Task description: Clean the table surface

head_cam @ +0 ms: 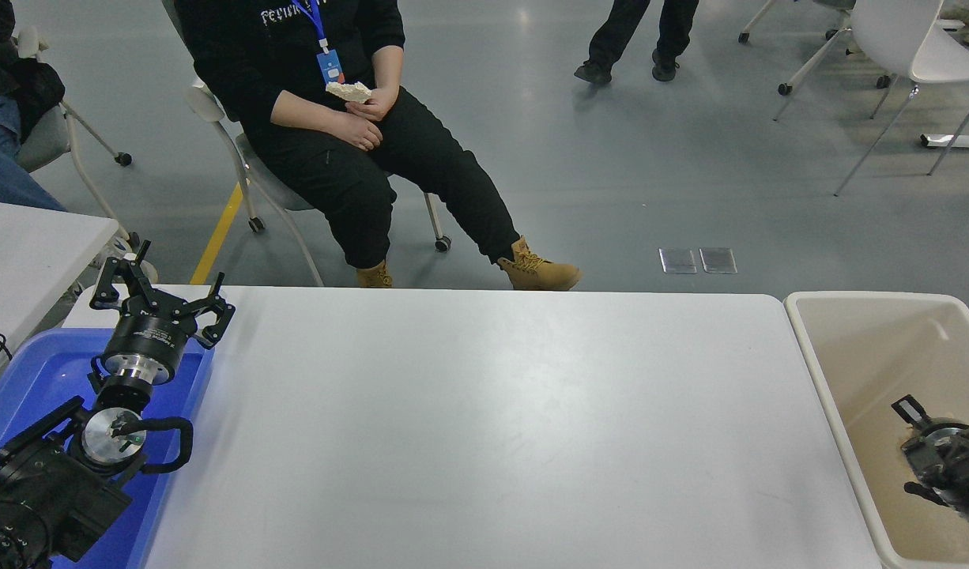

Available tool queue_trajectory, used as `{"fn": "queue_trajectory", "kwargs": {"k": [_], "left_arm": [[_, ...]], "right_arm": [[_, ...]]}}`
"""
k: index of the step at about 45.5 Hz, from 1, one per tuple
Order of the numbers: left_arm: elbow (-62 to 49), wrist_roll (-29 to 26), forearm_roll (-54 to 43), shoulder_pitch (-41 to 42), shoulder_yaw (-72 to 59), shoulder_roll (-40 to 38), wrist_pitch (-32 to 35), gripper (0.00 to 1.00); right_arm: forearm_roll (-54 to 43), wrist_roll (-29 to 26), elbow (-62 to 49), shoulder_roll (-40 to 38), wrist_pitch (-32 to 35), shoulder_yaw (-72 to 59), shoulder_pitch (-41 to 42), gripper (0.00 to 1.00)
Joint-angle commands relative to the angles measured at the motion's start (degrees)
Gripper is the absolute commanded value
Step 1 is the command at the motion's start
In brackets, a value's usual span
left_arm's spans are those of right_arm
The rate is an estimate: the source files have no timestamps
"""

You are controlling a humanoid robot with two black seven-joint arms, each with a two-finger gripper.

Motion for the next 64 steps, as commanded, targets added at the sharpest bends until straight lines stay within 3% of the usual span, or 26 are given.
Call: {"fn": "queue_trajectory", "kwargs": {"k": [1, 9, 32, 42, 52, 64], "left_arm": [[0.0, 0.0, 0.0, 0.0, 0.0, 0.0, 0.0, 1.0], [0.0, 0.0, 0.0, 0.0, 0.0, 0.0, 0.0, 1.0], [0.0, -0.1, 0.0, 0.0, 0.0, 0.0, 0.0, 1.0], [0.0, 0.0, 0.0, 0.0, 0.0, 0.0, 0.0, 1.0], [-0.1, -0.1, 0.0, 0.0, 0.0, 0.0, 0.0, 1.0], [-0.1, 0.0, 0.0, 0.0, 0.0, 0.0, 0.0, 1.0]], "right_arm": [[0.1, 0.0, 0.3, 0.0, -3.6, 0.0, 0.0, 0.76], [0.5, 0.0, 0.7, 0.0, -3.7, 0.9, 0.1, 0.96], [2.1, 0.0, 3.3, -4.1, -3.4, 7.4, 8.3, 0.98], [9.5, 1.0, 8.8, -7.2, -3.5, 16.4, 14.5, 0.98], [9.7, 3.6, 12.1, -8.0, -3.2, 30.3, 17.4, 0.98], [9.6, 3.9, 24.3, -12.9, -3.0, 34.2, 20.4, 0.98]]}}
